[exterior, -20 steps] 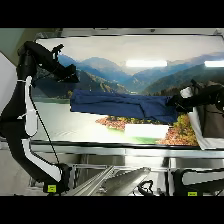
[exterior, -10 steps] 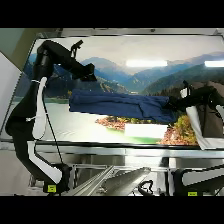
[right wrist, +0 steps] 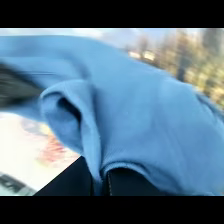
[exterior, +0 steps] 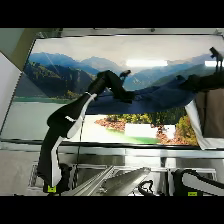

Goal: Fold the shirts.

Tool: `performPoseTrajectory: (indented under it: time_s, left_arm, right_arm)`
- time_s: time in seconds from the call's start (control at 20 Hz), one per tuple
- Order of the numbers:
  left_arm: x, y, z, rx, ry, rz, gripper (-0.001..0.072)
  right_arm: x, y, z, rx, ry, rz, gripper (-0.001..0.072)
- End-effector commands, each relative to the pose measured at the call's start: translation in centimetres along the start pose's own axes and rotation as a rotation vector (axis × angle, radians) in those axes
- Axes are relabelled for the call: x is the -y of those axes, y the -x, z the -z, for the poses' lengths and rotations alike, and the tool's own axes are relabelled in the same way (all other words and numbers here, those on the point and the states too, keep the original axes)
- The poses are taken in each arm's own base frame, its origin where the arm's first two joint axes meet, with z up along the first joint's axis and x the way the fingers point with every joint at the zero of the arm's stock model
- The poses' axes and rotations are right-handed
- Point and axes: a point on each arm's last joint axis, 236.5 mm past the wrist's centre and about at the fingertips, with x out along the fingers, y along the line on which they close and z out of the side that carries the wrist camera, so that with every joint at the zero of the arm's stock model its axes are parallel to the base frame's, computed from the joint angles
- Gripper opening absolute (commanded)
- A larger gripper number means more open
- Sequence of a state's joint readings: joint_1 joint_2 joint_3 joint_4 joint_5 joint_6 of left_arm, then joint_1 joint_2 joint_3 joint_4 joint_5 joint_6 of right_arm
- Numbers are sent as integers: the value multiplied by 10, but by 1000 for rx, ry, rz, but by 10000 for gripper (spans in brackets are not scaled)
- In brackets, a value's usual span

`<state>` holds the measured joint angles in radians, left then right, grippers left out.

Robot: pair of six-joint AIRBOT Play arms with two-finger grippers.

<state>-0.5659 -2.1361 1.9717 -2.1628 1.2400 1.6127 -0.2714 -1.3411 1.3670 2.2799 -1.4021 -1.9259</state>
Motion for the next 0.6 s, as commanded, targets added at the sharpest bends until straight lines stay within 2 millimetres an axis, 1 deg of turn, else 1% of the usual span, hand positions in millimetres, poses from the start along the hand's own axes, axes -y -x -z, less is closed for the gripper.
performPoseTrajectory:
  time_s: [0.0,0.1,0.15,0.2,0.25,0.3,0.35,0.4,0.45,0.5,0.55]
  left_arm:
    - [39,-63,9,-30,-78,24,14]
    - [50,-75,6,-4,-72,27,14]
    - [51,-79,6,6,-68,29,14]
    - [54,-81,10,-5,-54,48,14]
    - [57,-81,14,-23,-39,69,14]
    - [61,-76,16,-39,-30,91,14]
    - [68,-66,15,-49,-22,125,14]
    - [76,-49,8,-35,-14,163,14]
    - [84,-28,-2,-1,-11,193,14]
    - [89,-2,-13,46,-11,212,14]
    - [94,33,-23,97,-18,224,13]
  right_arm:
    - [-51,42,-6,23,63,-46,17]
    - [-67,46,-1,-2,81,-59,17]
    - [-73,45,3,-20,96,-67,17]
    - [-78,42,6,-31,109,-74,17]
    - [-83,39,7,-38,118,-79,17]
    - [-84,38,7,-40,120,-81,17]
    - [-85,37,7,-40,111,-81,17]
    - [-84,37,7,-41,109,-80,17]
    - [-84,37,7,-41,107,-78,16]
    - [-84,37,7,-41,106,-78,17]
    - [-83,37,7,-41,102,-77,17]
